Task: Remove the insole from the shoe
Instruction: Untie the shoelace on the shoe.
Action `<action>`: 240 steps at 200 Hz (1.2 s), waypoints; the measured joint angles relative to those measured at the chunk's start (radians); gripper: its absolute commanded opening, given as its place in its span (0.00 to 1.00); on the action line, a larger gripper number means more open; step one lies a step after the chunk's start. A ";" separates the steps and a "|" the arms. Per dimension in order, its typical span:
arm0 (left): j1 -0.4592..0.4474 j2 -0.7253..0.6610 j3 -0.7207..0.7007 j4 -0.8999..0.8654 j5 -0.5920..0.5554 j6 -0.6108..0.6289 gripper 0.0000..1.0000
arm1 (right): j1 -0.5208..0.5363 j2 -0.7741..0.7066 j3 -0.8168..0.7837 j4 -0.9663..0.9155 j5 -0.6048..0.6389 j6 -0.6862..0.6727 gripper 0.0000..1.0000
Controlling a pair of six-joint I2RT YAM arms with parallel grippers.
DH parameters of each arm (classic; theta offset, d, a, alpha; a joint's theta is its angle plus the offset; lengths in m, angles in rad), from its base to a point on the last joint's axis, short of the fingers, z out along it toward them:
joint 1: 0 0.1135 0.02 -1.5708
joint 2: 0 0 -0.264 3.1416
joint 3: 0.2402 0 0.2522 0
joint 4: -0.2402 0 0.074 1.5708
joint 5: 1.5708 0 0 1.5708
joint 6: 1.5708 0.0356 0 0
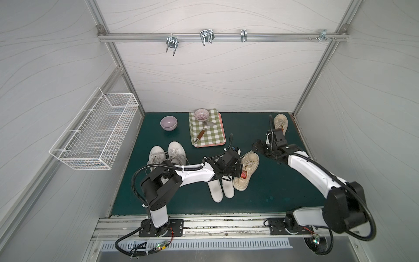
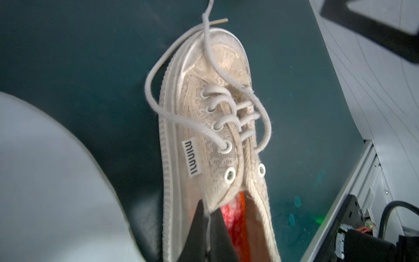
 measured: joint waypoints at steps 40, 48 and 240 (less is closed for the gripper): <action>0.032 0.054 0.089 0.001 -0.008 -0.026 0.00 | 0.025 -0.105 -0.109 -0.012 -0.046 -0.039 0.84; 0.032 0.066 0.101 0.007 -0.006 -0.036 0.00 | 0.027 -0.111 -0.119 -0.014 -0.049 -0.046 0.83; -0.005 0.117 0.213 -0.109 0.008 -0.018 0.48 | 0.142 0.004 -0.129 -0.003 -0.008 -0.122 0.56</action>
